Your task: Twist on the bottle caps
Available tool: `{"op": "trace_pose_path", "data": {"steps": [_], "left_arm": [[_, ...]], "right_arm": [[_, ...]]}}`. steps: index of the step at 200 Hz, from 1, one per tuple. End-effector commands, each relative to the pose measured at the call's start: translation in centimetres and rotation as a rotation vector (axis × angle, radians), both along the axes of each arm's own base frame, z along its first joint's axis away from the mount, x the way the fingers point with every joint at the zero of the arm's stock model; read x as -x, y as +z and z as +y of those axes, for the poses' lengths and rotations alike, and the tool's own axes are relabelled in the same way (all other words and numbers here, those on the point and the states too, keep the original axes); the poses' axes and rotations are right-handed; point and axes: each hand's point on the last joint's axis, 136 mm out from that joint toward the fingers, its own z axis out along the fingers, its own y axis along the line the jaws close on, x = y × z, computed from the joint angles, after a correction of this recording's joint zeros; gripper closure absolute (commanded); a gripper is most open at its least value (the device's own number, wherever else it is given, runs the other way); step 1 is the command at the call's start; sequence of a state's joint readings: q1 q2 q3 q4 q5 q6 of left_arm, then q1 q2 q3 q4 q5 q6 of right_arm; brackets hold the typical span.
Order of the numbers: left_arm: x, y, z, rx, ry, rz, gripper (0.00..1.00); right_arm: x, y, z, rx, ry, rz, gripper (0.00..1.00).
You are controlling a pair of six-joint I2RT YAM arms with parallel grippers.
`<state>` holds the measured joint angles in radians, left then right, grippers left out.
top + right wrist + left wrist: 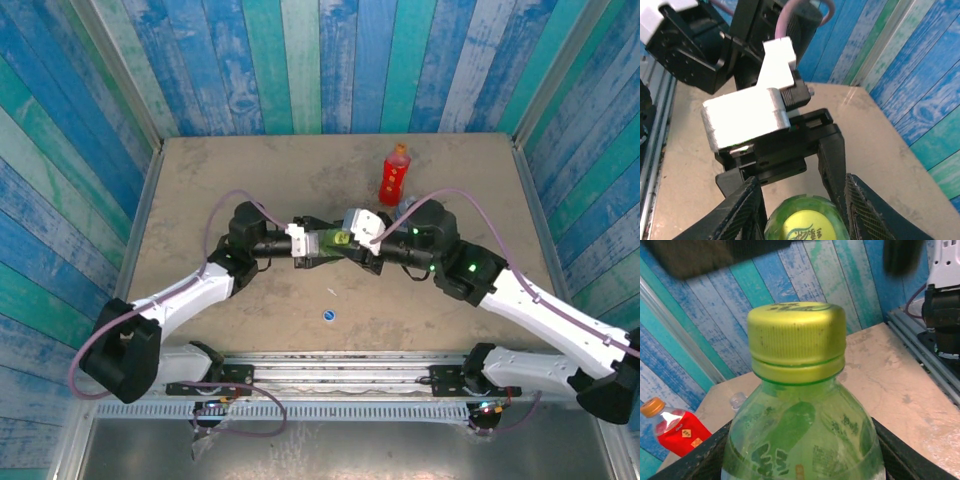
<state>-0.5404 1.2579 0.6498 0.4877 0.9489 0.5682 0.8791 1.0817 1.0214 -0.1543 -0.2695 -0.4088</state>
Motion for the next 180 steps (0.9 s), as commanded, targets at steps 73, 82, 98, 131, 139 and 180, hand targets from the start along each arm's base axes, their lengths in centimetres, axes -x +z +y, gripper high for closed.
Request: {"op": "trace_pose_path", "data": {"steps": [73,82,98,131,139,180], "left_arm": [[1.1,2.6,0.5,0.052,-0.023,-0.061,0.38],[1.1,2.8,0.5,0.057,-0.02,-0.062,0.38],[1.1,2.9,0.5,0.064,-0.017,-0.06,0.39],[1.0,2.9,0.5,0.063,-0.016,-0.056,0.39],[1.0,2.9,0.4,0.064,-0.015,-0.057,0.38],[-0.9,3.6,0.7,0.125,0.1,-0.047,0.38]], "right_arm": [[-1.3,-0.8,-0.1,0.009,-0.031,0.023,0.74],[-1.3,-0.8,-0.1,0.009,-0.031,0.024,0.73],[-1.6,-0.9,-0.2,0.014,-0.052,0.016,0.58],[-1.6,-0.8,-0.5,0.018,-0.057,0.008,0.65],[-1.7,-0.7,-0.5,0.011,-0.062,0.009,0.68],[-2.9,0.4,-0.5,-0.07,-0.138,0.023,0.8]]}}
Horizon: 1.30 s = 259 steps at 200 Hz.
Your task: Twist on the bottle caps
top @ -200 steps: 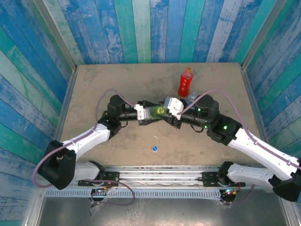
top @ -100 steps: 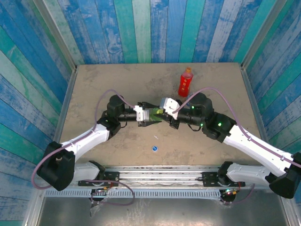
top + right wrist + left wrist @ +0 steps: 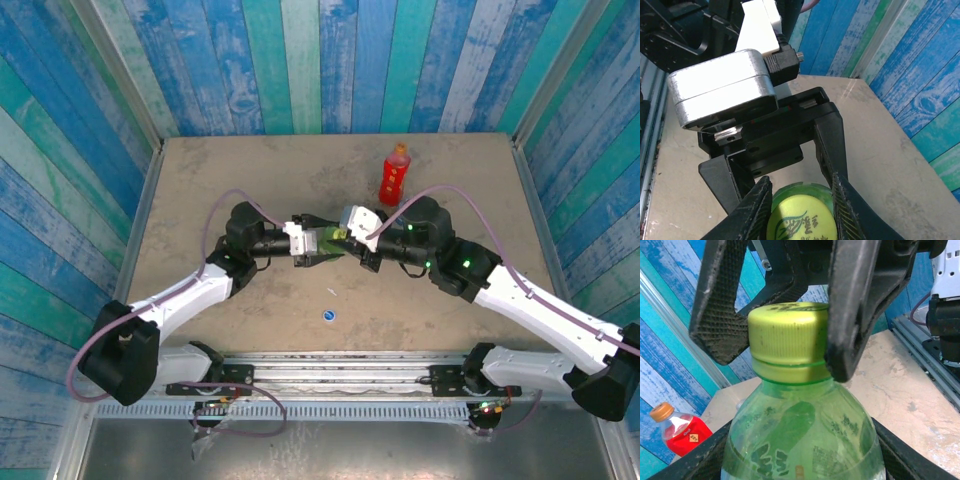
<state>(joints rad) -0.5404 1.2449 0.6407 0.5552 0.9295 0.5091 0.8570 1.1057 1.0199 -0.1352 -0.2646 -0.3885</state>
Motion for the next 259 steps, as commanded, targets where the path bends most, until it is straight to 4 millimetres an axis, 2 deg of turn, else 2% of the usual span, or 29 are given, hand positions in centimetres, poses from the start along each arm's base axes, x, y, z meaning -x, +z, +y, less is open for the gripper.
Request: {"op": "trace_pose_path", "data": {"steps": [1,24,32,34,46,73,90,108,132,147,164,187,214,240,259], "left_arm": [[-0.8,2.4,0.6,0.087,0.084,-0.041,0.38],[-3.9,4.0,1.6,0.2,0.273,-0.019,0.4],[-4.9,5.2,2.4,0.27,0.359,-0.019,0.4],[-5.5,4.6,2.4,0.273,0.382,-0.004,0.4],[-7.1,4.8,3.4,0.349,0.494,0.012,0.4],[-9.1,4.4,4.4,0.426,0.647,0.038,0.41],[-10.0,3.9,4.6,0.428,0.721,0.038,0.41],[-10.4,3.3,4.8,0.409,0.754,0.032,0.41],[-10.5,2.0,4.7,0.333,0.773,0.003,0.4],[-10.0,1.3,4.5,0.285,0.751,-0.033,0.4],[-9.2,0.1,3.7,0.191,0.682,-0.069,0.4],[-7.3,-1.5,2.1,0.041,0.54,-0.136,0.38],[-5.2,-3.4,0.9,-0.118,0.389,-0.156,0.37],[-3.9,-3.1,1.0,-0.153,0.337,-0.186,0.38],[-3.4,-3.4,0.9,-0.17,0.306,-0.191,0.38]], "right_arm": [[-1.8,0.9,-0.5,-0.072,-0.111,0.004,0.8],[-5.4,0.8,-1.7,-0.136,-0.335,0.032,0.81],[-6.5,0.7,-2.1,-0.165,-0.411,0.049,0.85],[-6.9,0.6,-2.3,-0.171,-0.438,0.048,0.86],[-8.5,0.1,-2.9,-0.254,-0.563,0.102,0.87],[-11.1,-2.8,-2.8,-0.363,-0.749,0.226,0.89],[-12.1,-4.1,-1.8,-0.384,-0.805,0.278,0.86],[-12.2,-4.3,-0.9,-0.391,-0.792,0.303,0.84],[-11.5,-2.4,-0.9,-0.383,-0.721,0.241,0.76],[-10.2,-0.8,-0.9,-0.367,-0.62,0.187,0.63],[-8.0,0.9,-0.9,-0.318,-0.474,0.117,0.48],[-4.2,1.8,-1.5,-0.202,-0.287,0.025,0.39],[0.3,0.7,-2.1,0.027,-0.053,-0.093,0.37],[1.8,-0.8,-3.3,0.228,0.027,-0.121,0.39],[1.8,-2.4,-3.8,0.375,0.063,-0.131,0.41]]}}
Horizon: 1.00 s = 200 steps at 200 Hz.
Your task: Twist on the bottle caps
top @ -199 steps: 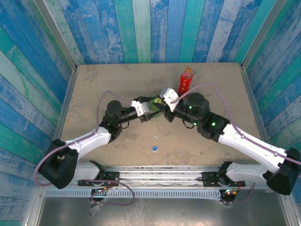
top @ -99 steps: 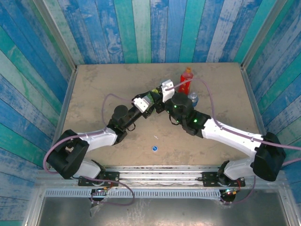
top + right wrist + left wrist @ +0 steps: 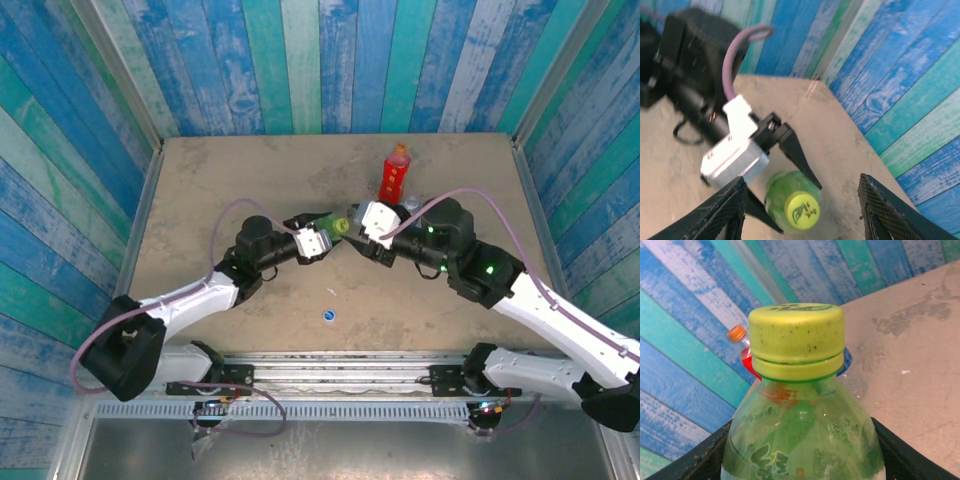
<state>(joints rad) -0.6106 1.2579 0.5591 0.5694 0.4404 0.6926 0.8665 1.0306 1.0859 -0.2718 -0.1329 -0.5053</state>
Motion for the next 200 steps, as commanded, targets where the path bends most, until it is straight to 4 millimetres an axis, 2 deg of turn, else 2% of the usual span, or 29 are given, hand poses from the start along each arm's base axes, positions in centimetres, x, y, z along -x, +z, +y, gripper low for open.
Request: {"op": "trace_pose_path", "data": {"steps": [1,21,62,95,156,200], "left_arm": [[1.8,0.8,-0.3,-0.052,-0.098,-0.041,0.38],[2.1,0.7,-0.4,-0.06,-0.114,-0.039,0.38],[2.4,0.8,-0.5,-0.056,-0.129,-0.046,0.38],[2.5,0.8,-0.5,-0.057,-0.132,-0.051,0.38],[2.6,1.0,-0.4,-0.048,-0.131,-0.058,0.38],[2.2,1.6,-0.2,-0.021,-0.098,-0.066,0.38]], "right_arm": [[1.8,-5.1,-1.0,0.315,0.122,0.017,0.42],[0.4,-5.7,-1.1,0.386,0.085,0.005,0.48],[-0.9,-6.8,0.2,0.429,0.09,0.002,0.58],[-1.6,-8.1,0.8,0.475,0.1,0.017,0.63],[-2.1,-8.4,1.0,0.489,0.082,0.033,0.77],[-3.6,-8.0,0.6,0.367,-0.129,0.208,0.87]]}}
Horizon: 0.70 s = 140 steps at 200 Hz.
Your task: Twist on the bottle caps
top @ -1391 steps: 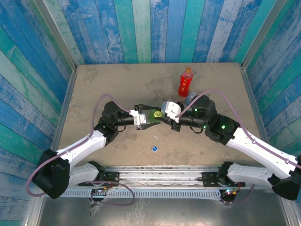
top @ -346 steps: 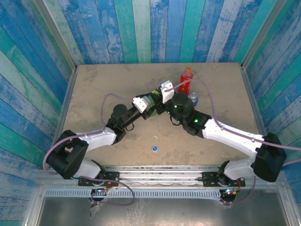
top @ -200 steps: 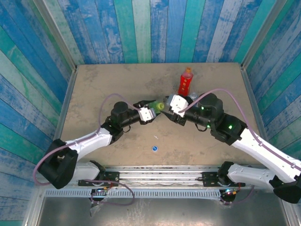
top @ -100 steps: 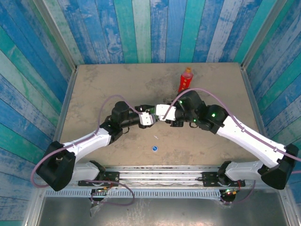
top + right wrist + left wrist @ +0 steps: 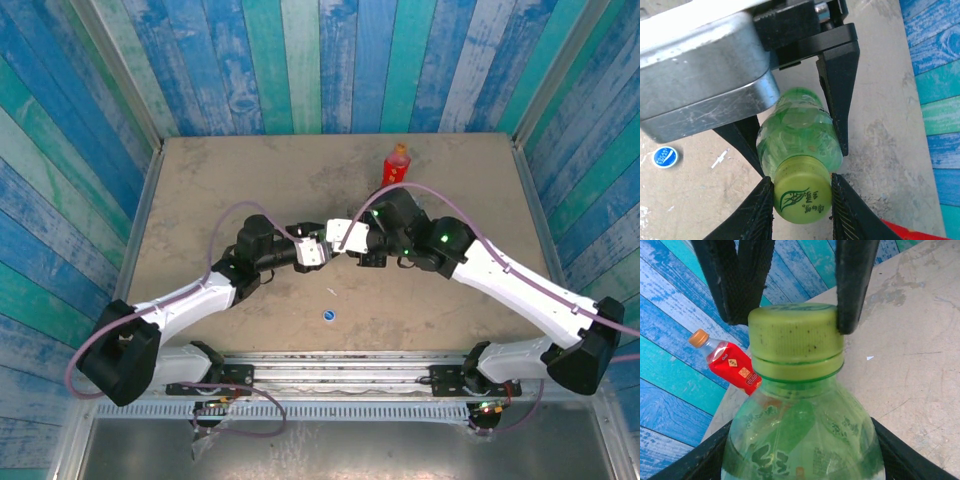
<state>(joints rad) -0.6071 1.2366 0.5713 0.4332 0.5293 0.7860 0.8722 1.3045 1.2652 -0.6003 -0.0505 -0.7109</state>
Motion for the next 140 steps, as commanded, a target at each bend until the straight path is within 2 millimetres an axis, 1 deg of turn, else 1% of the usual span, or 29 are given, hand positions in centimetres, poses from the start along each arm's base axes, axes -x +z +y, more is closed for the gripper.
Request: {"op": "trace_pose_path", "data": {"steps": [1,27,48,68,79,87,99,110,130,140], "left_arm": [[0.4,3.2,0.1,0.07,-0.001,-0.073,0.38],[0.3,3.1,0.2,0.072,0.006,-0.068,0.38],[0.3,3.1,0.1,0.072,0.003,-0.067,0.38],[0.3,3.2,0.2,0.075,0.01,-0.07,0.38],[0.3,3.1,0.2,0.075,0.011,-0.069,0.38],[0.2,2.9,0.2,0.072,0.013,-0.064,0.38],[0.1,2.8,0.2,0.077,0.016,-0.055,0.38],[-0.2,2.8,0.3,0.102,0.024,-0.028,0.38],[-0.8,3.9,1.1,0.224,0.036,0.04,0.38],[-1.1,5.0,1.7,0.307,0.06,0.043,0.38]], "right_arm": [[-1.3,0.5,-0.4,-0.075,-0.194,0.08,0.87],[-1.4,0.3,-0.9,-0.15,-0.316,0.156,0.87],[-1.3,0.1,-1.0,-0.184,-0.344,0.178,0.89],[-1.6,0.4,-1.1,-0.203,-0.379,0.194,0.92],[-1.5,0.6,-1.0,-0.203,-0.377,0.203,0.9],[-1.2,0.8,-0.8,-0.2,-0.351,0.203,0.84],[-1.2,1.2,-0.8,-0.208,-0.342,0.19,0.68],[-1.1,2.0,-0.8,-0.232,-0.329,0.169,0.57],[-1.0,4.1,-1.1,-0.336,-0.311,0.096,0.42],[-0.9,5.0,-1.6,-0.399,-0.299,0.044,0.35]]}}
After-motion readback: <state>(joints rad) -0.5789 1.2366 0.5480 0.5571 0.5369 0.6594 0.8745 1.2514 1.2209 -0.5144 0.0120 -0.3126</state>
